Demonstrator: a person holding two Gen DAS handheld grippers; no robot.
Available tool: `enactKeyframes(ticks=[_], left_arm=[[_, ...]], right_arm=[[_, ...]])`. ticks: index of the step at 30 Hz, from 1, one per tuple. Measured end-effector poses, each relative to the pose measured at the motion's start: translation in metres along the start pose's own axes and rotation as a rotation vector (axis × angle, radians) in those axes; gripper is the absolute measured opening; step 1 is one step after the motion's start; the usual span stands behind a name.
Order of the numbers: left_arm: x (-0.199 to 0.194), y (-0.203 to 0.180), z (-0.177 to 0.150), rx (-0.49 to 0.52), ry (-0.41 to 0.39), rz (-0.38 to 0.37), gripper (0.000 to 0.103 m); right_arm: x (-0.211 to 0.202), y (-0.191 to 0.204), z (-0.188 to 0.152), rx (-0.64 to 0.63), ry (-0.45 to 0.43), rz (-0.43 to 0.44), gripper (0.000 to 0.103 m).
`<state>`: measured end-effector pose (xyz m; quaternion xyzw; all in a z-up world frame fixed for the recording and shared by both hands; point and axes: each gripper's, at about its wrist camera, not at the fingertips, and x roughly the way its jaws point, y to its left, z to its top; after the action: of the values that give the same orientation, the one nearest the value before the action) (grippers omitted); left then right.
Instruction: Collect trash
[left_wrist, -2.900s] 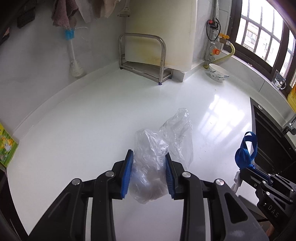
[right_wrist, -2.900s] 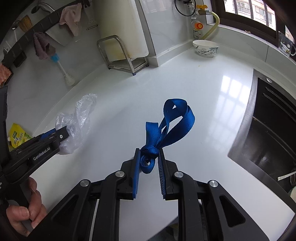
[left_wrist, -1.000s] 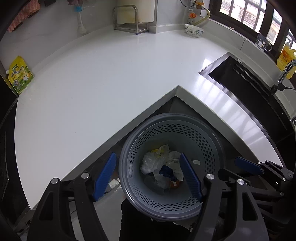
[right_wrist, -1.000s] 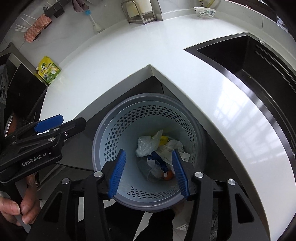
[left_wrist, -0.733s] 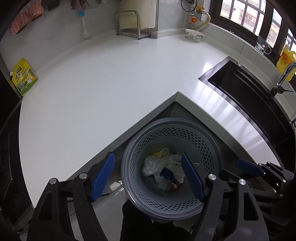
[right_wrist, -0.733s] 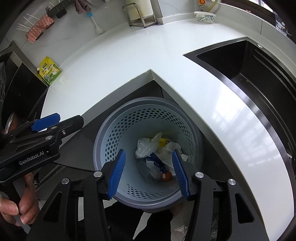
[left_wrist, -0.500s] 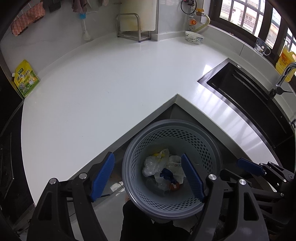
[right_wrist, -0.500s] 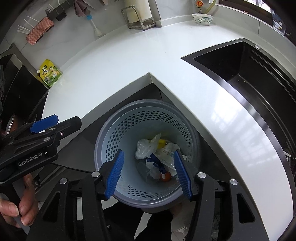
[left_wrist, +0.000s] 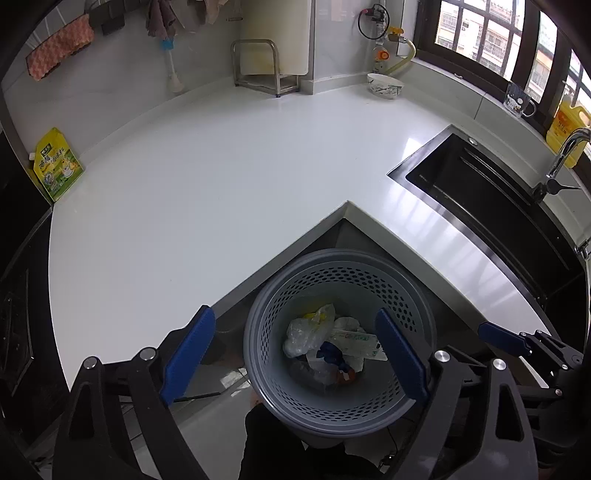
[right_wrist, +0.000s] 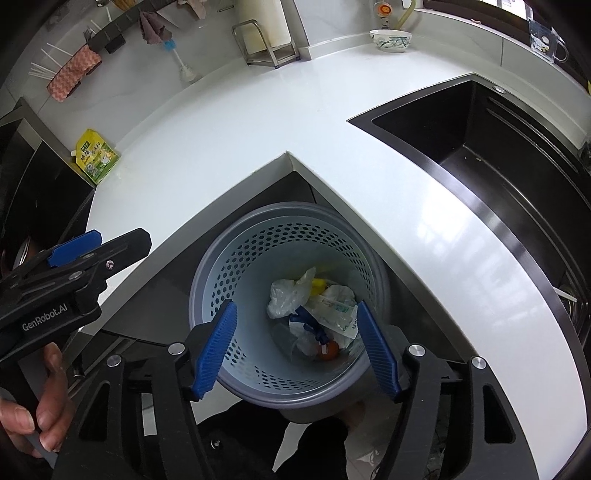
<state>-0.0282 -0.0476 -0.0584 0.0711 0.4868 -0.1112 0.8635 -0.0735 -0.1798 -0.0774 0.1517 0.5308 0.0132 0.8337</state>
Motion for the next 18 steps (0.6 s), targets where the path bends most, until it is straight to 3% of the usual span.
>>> enactKeyframes(ticks=[18], left_arm=[[-0.0098,0.0058,0.0014,-0.011,-0.020,0.034,0.096]], right_arm=[[-0.0057,-0.0032,0.0005,0.012,-0.015,0.001,0.066]])
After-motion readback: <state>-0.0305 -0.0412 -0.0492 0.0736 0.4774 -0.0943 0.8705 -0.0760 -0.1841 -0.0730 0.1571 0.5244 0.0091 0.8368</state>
